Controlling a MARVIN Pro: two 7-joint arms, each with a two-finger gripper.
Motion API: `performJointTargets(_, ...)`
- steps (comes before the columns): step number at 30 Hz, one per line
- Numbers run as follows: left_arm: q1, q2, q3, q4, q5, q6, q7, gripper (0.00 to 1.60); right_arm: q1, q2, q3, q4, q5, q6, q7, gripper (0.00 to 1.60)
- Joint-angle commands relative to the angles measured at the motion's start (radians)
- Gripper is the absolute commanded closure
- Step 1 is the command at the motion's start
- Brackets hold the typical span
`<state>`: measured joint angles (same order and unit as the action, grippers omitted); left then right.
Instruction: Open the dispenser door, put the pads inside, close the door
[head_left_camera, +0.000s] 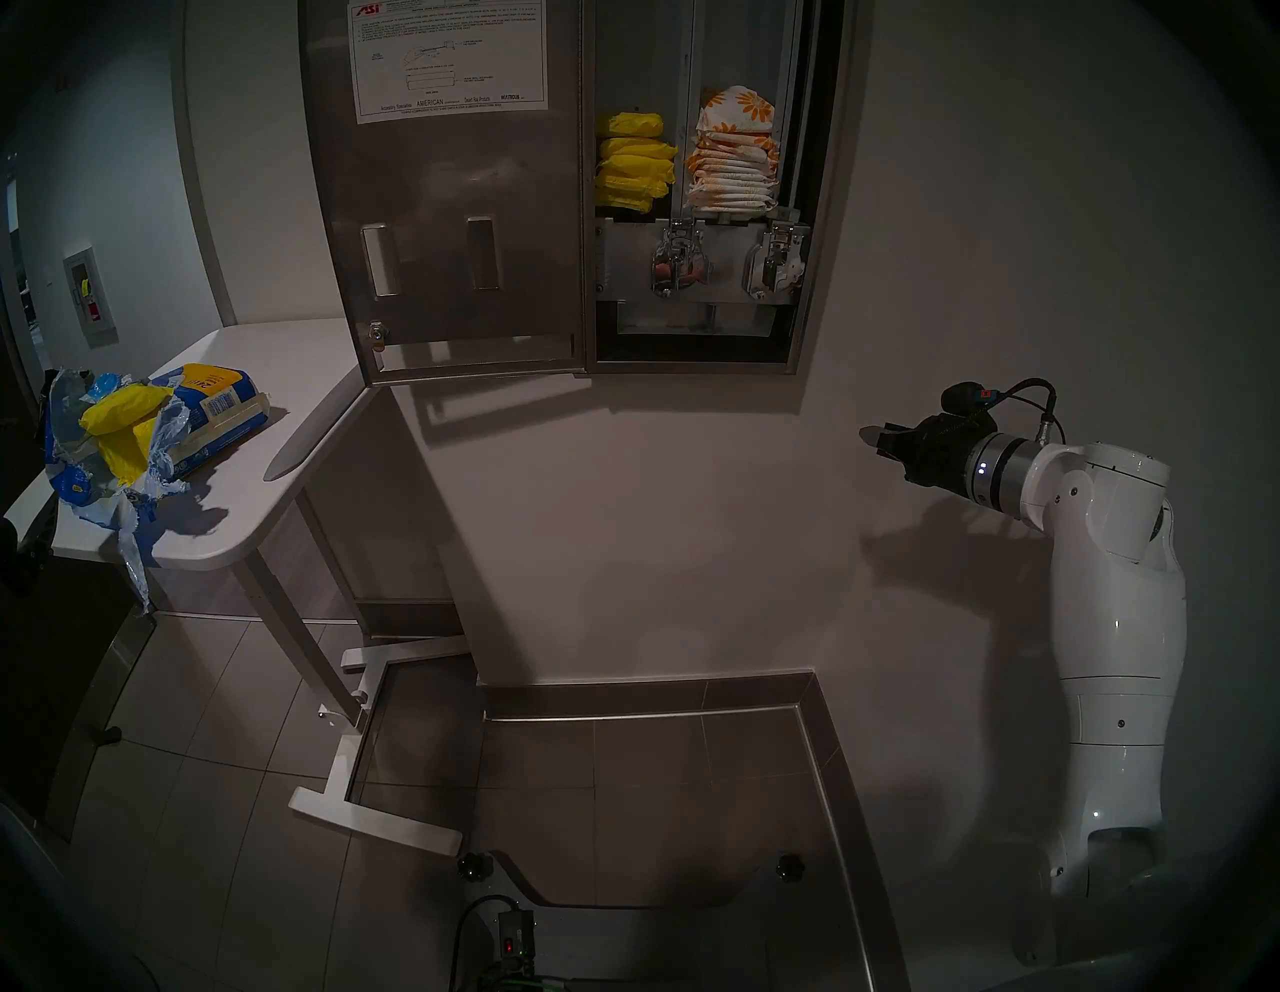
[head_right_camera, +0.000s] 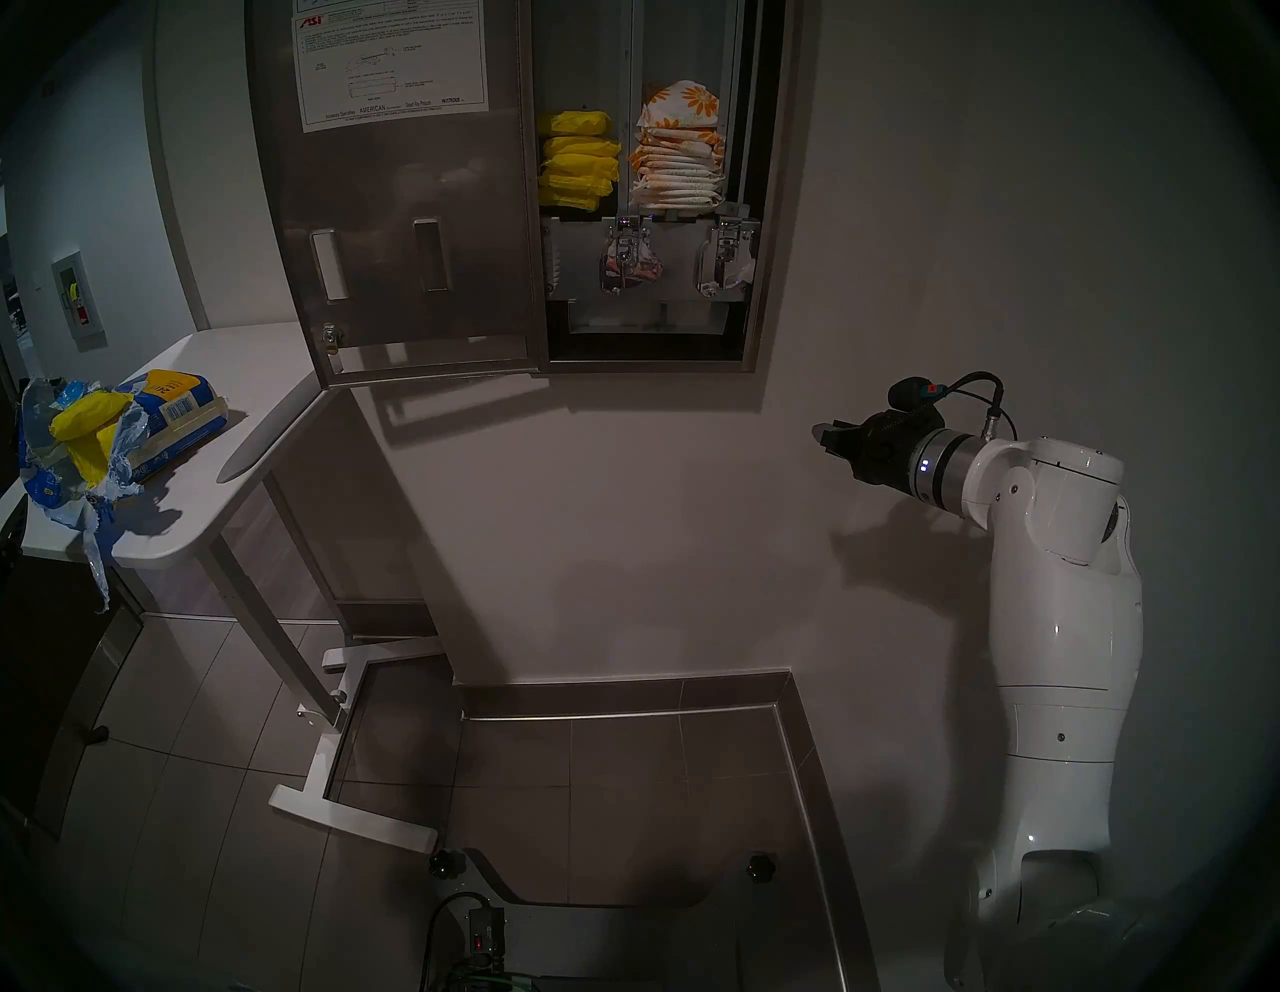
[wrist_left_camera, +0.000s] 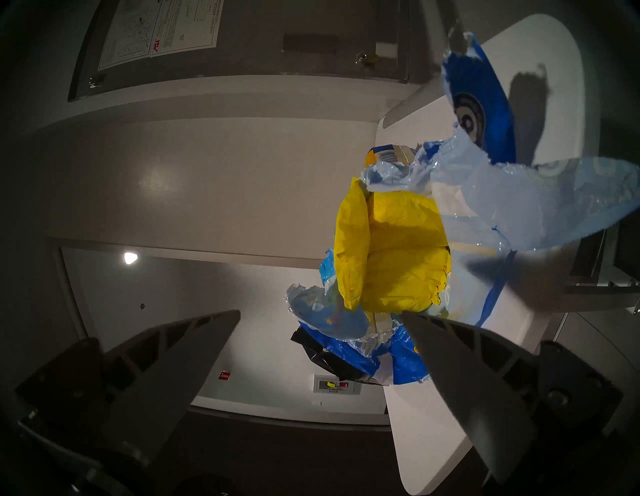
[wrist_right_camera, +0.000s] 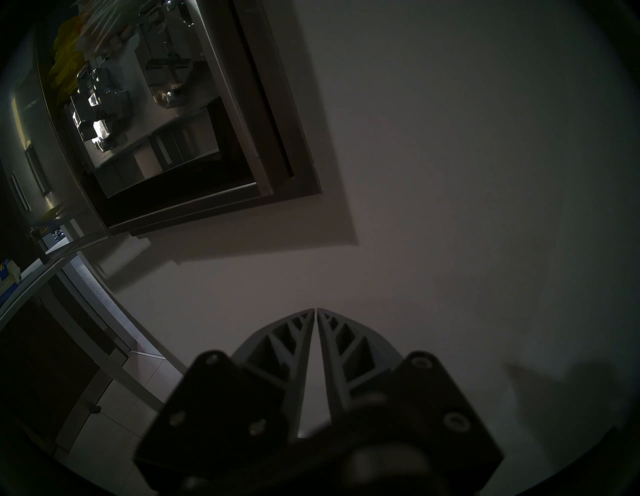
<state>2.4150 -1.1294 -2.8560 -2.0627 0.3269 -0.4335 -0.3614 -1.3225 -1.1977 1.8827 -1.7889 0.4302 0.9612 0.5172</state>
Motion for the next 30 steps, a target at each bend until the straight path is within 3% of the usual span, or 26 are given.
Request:
performJointTargets(1,-0.025,0.101,-0.024,0.067,-0.026,-0.071,0.019,0.00,0.030,0.006,0.002,-0.031,0.001,-0.001,-0.004,1.08)
performJointTargets(8,-0.033,0.140,-0.024,0.130,-0.042,-0.143,0.016,0.00,0.030,0.006,0.002,-0.032,0.001,-0.001,-0.005,1.08)
performJointTargets(20,-0.067,0.213,-0.024,0.237,-0.054,-0.209,0.024,0.00,0.030,0.006,0.002,-0.033,0.001,-0.001,-0.006,1.08)
performJointTargets(30,-0.094,0.251,0.011,0.266,-0.056,-0.253,0.038,0.00,0.030,0.005,0.002,-0.033,0.002,-0.001,-0.008,1.08)
